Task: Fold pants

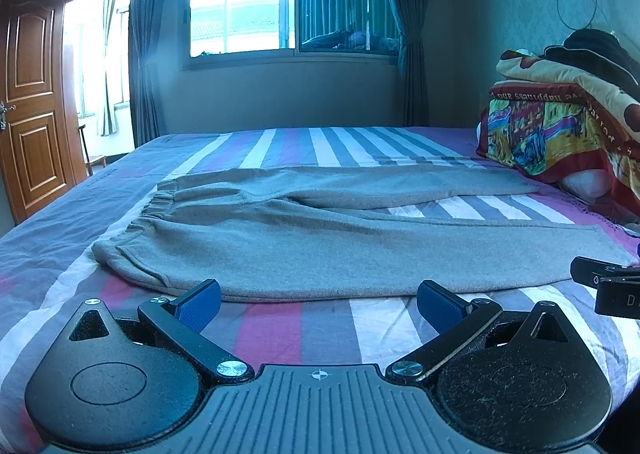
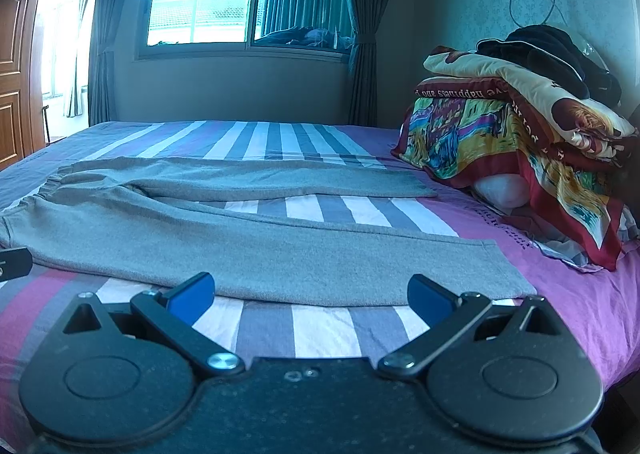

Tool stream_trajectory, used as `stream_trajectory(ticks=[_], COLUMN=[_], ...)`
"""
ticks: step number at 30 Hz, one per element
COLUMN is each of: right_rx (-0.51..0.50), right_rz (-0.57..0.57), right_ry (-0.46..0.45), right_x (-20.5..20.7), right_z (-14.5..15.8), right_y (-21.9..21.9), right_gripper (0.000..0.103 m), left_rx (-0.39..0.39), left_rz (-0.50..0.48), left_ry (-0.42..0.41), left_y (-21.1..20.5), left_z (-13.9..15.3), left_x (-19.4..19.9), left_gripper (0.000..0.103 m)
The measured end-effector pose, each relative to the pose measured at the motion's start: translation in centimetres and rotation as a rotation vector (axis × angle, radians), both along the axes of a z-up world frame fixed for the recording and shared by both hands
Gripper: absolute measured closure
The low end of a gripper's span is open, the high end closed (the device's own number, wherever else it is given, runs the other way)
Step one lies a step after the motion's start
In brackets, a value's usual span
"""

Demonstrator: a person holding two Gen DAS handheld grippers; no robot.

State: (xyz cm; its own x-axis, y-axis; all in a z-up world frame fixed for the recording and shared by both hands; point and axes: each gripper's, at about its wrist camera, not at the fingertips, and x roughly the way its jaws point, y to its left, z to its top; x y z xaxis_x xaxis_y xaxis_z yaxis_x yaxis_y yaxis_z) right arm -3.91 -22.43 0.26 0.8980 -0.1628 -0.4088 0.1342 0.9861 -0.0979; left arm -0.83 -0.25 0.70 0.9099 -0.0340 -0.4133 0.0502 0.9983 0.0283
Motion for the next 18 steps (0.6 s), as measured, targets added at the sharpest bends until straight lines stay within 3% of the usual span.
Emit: stream_trajectory(ticks=[18], right_rx=[-0.001], right_rz=[0.007], right_ry=[-0.004], right_x=[-0.3], right_z=[0.09], right_y=[0.16], right_gripper=[0.0], left_rx=[-0.007], left_rz=[-0.002], left_ry=[-0.006], left_y=[0.17], left_z=[0.08], left_x=[-0.41], left_gripper=[0.0])
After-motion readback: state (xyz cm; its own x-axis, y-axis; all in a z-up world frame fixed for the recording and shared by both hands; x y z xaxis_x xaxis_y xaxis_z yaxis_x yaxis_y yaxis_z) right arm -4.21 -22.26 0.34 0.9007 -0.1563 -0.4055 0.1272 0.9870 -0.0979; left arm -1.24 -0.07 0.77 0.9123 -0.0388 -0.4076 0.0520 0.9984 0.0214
